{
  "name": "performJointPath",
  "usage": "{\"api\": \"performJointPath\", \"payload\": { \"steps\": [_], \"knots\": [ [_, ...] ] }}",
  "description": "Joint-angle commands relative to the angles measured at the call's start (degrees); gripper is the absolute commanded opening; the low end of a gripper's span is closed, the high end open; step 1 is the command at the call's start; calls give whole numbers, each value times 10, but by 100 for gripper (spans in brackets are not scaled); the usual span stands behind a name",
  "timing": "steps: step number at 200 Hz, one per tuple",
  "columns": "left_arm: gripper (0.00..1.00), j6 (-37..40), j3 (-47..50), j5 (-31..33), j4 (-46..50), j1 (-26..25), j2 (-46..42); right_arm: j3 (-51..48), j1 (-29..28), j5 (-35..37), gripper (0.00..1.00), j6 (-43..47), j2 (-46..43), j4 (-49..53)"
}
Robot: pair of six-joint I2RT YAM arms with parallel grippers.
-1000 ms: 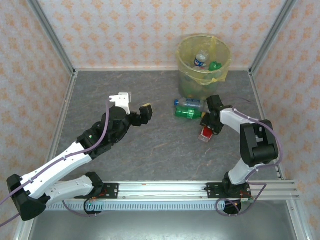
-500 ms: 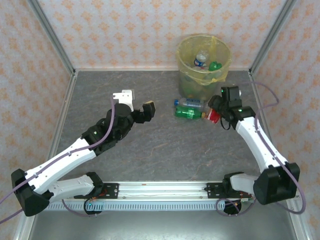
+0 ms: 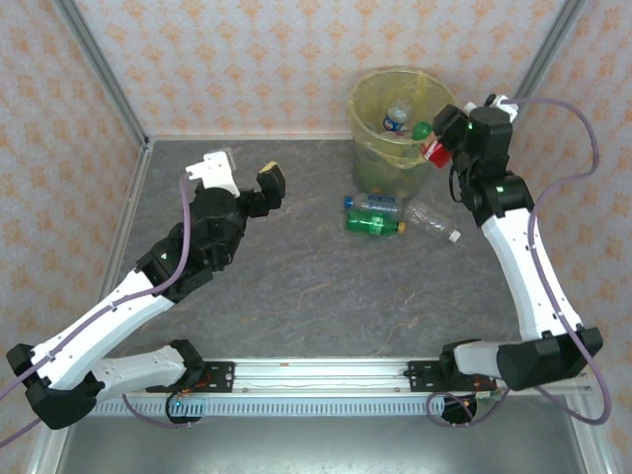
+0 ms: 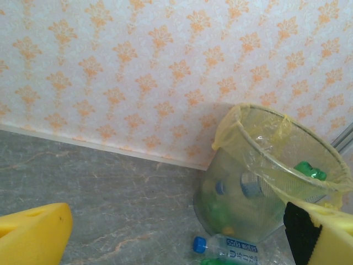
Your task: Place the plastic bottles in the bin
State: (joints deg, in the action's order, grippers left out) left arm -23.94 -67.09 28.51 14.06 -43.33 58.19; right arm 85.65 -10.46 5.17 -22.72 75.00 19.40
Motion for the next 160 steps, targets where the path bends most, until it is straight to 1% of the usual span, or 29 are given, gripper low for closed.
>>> {"api": "performJointPath", "payload": {
  "steps": [1,52,72,101,124,160],
  "knots": [
    [99,-1,-16,12,39,4,-20,43,-1,50,47,14,47,-72],
    [99,-16,-12,1,76,4,-49,127,-1,112,46,24,164,-140],
    [99,-21,-12,-1,84,4,-58,165,-1,122,47,34,212,-152],
    [99,-28,-9,1,93,4,-69,244,-1,105,50,45,287,-141],
    [99,-35,-5,3,99,4,-75,303,-1,108,50,43,342,-124],
    [99,-42,-1,-1,105,4,-83,379,-2,111,51,42,404,-102]
  ]
}}
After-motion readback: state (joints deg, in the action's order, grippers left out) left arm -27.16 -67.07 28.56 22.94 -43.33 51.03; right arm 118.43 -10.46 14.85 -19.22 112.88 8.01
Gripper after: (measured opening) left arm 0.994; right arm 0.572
